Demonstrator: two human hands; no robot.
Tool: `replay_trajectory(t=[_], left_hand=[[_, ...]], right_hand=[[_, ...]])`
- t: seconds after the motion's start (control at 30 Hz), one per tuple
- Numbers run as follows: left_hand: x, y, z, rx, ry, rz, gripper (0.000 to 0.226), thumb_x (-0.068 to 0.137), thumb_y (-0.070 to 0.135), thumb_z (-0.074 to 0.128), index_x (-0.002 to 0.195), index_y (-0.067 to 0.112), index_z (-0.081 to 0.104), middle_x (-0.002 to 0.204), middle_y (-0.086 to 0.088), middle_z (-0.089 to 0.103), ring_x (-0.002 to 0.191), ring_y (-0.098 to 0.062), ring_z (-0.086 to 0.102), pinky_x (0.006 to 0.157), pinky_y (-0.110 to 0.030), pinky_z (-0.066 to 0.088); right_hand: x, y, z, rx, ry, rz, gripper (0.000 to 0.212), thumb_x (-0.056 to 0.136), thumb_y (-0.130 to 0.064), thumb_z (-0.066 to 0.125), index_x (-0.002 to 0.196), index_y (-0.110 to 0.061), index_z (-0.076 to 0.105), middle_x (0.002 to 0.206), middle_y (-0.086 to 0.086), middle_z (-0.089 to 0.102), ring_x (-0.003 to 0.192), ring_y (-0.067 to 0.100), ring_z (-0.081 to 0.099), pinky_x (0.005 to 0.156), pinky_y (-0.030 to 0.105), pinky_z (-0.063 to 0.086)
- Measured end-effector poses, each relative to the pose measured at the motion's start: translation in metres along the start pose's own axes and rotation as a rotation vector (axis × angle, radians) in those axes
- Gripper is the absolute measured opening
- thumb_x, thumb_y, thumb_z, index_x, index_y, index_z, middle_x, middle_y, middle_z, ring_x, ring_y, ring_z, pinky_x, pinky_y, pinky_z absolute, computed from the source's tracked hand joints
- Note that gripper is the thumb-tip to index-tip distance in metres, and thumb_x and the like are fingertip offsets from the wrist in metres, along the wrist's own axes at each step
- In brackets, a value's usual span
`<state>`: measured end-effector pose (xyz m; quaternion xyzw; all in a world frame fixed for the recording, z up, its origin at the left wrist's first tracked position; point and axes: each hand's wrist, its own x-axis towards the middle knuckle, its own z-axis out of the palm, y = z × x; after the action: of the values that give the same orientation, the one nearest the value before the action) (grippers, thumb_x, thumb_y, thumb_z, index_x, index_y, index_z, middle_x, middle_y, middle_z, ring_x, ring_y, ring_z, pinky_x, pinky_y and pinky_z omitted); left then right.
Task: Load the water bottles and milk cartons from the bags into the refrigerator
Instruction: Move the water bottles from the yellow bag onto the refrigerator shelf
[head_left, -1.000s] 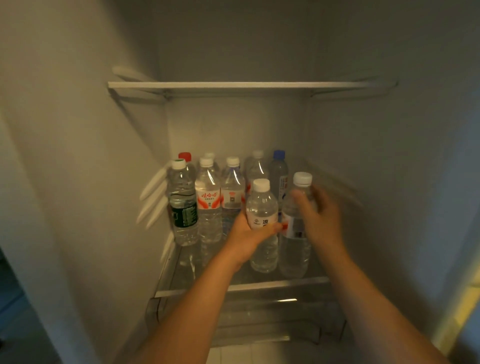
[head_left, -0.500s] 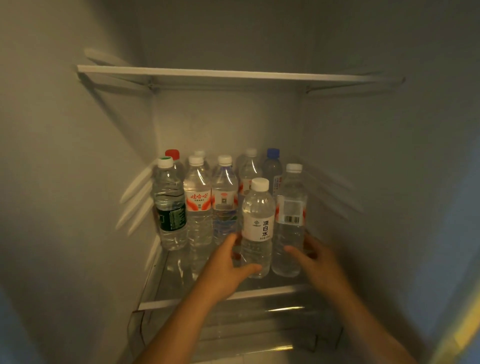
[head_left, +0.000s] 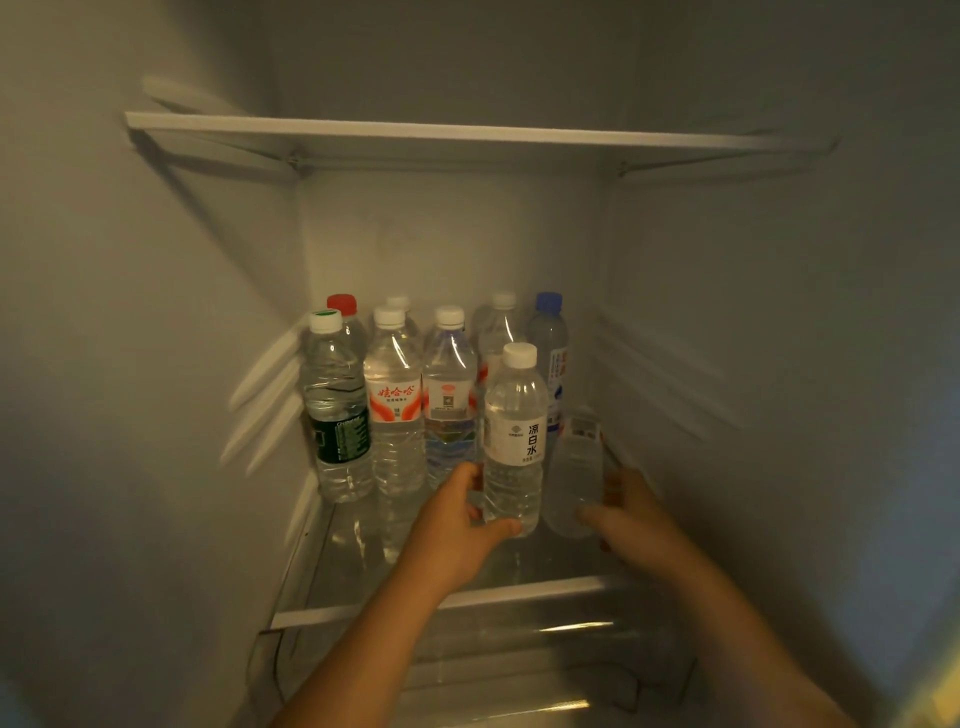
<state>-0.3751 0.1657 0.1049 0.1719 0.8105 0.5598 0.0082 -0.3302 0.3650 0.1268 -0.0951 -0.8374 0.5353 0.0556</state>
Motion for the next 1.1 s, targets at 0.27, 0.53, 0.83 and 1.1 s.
replay_trajectory(t=[0.27,0.53,0.83,1.1], left_hand=[[0.015,-0.004,0.012,0.060,0.065,-0.064,0.048,0.073,0.027,0.085,0.110,0.028,0.054,0.107,0.013,0.063,0.096,-0.009,0.066,0.089,-0.036,0.055],[0.020,0.005,0.019,0.269,0.164,-0.082,0.037,0.080,0.039,0.077,0.095,0.027,0.045,0.077,0.014,0.051,0.074,-0.010,0.054,0.063,-0.028,0.041],[0.027,0.007,0.021,0.402,0.161,-0.138,0.032,0.082,0.053,0.069,0.080,0.032,0.045,0.072,0.011,0.053,0.078,-0.016,0.061,0.065,-0.030,0.042],[0.030,0.007,0.021,0.472,0.186,-0.144,0.031,0.084,0.056,0.065,0.081,0.029,0.048,0.075,0.009,0.057,0.078,-0.017,0.061,0.065,-0.030,0.043]], right_hand=[[0.025,-0.044,0.002,0.108,-0.037,0.095,0.021,0.091,-0.034,0.066,0.104,-0.028,0.051,0.098,-0.002,0.058,0.097,0.020,0.059,0.086,0.031,0.048],[0.046,-0.016,0.001,0.251,0.143,0.285,0.045,0.076,-0.035,0.075,0.116,-0.017,0.063,0.102,0.010,0.069,0.090,0.028,0.067,0.082,0.041,0.056],[0.047,-0.035,-0.002,0.080,-0.034,0.220,0.018,0.086,-0.033,0.070,0.084,-0.030,0.052,0.083,-0.002,0.059,0.079,0.017,0.059,0.073,0.032,0.050],[0.061,-0.010,0.001,0.309,0.274,0.337,0.041,0.073,-0.042,0.077,0.102,-0.014,0.067,0.090,0.008,0.071,0.082,0.028,0.069,0.077,0.038,0.057]])
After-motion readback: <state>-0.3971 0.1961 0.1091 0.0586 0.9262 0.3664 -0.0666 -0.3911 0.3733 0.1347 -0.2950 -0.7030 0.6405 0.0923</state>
